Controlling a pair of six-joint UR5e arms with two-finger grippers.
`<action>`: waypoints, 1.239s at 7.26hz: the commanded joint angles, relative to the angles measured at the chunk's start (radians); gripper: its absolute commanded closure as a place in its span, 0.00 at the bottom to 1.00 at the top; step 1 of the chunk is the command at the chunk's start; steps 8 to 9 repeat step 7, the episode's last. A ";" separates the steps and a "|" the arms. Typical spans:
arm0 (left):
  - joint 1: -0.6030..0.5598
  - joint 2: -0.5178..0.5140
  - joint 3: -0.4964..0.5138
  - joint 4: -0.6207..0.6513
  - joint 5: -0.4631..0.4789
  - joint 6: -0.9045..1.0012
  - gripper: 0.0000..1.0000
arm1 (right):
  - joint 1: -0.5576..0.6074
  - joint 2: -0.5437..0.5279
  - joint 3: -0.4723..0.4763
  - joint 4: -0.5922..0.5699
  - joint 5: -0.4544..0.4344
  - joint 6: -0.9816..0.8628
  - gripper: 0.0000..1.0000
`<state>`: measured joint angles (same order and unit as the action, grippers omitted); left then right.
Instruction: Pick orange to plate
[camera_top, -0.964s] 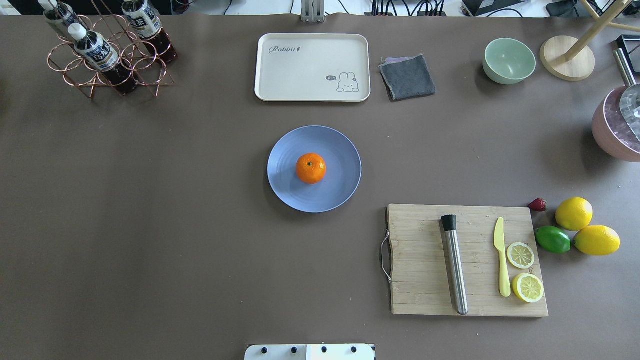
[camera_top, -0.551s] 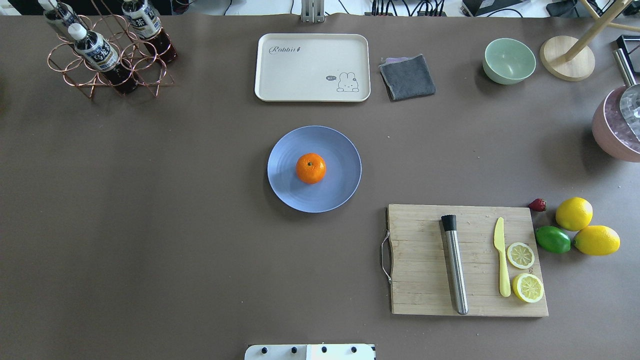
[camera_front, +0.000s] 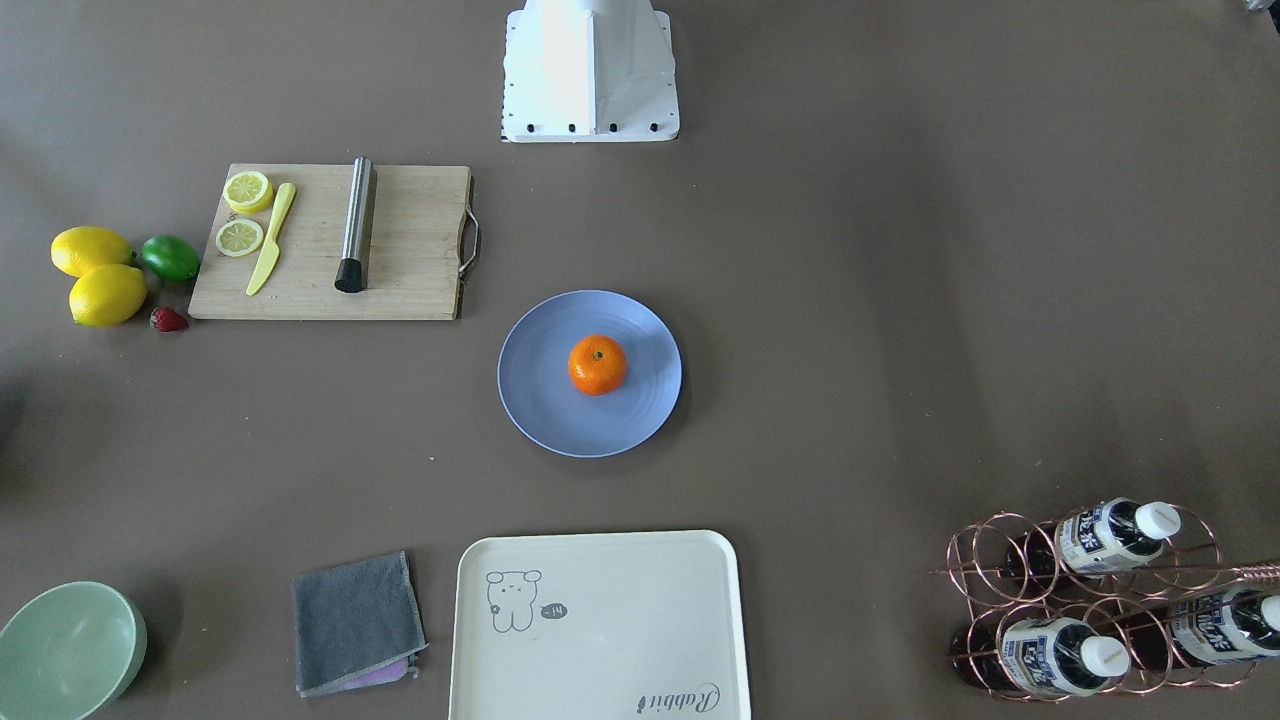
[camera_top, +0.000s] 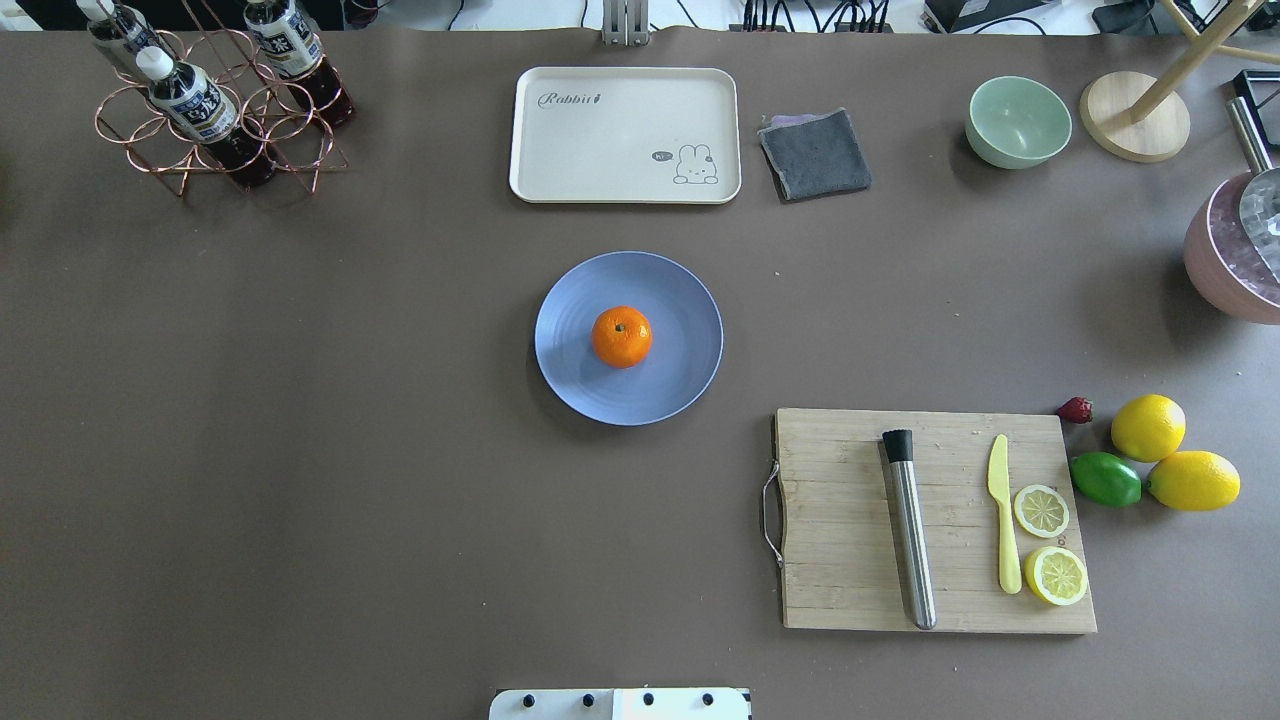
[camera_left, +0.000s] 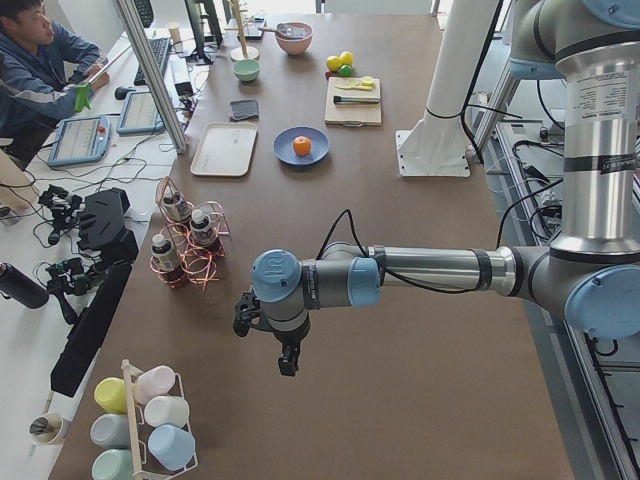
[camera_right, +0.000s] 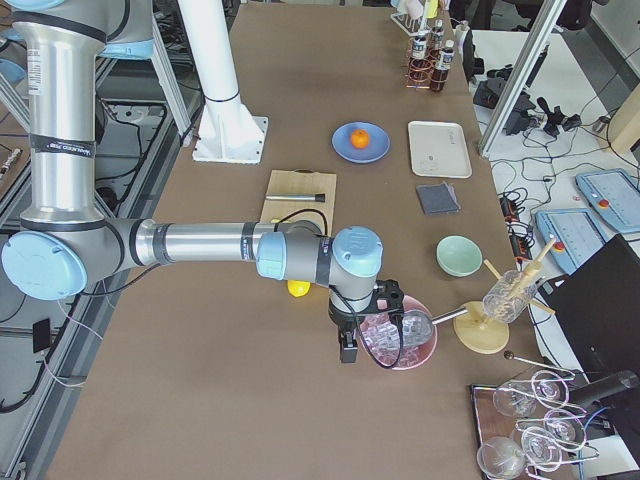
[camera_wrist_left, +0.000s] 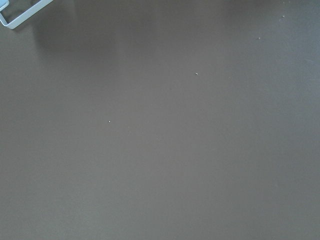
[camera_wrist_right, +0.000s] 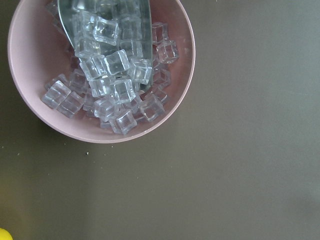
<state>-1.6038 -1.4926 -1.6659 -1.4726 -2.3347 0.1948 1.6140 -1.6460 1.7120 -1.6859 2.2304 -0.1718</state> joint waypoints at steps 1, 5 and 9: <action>0.001 0.000 0.000 0.000 -0.001 0.000 0.00 | 0.001 0.000 0.000 0.000 0.000 0.000 0.00; 0.001 0.000 0.003 0.002 -0.003 0.000 0.00 | 0.000 0.000 -0.002 0.000 0.002 0.000 0.00; 0.001 0.000 0.003 0.003 -0.006 0.000 0.00 | 0.000 0.000 -0.005 0.000 0.014 0.000 0.00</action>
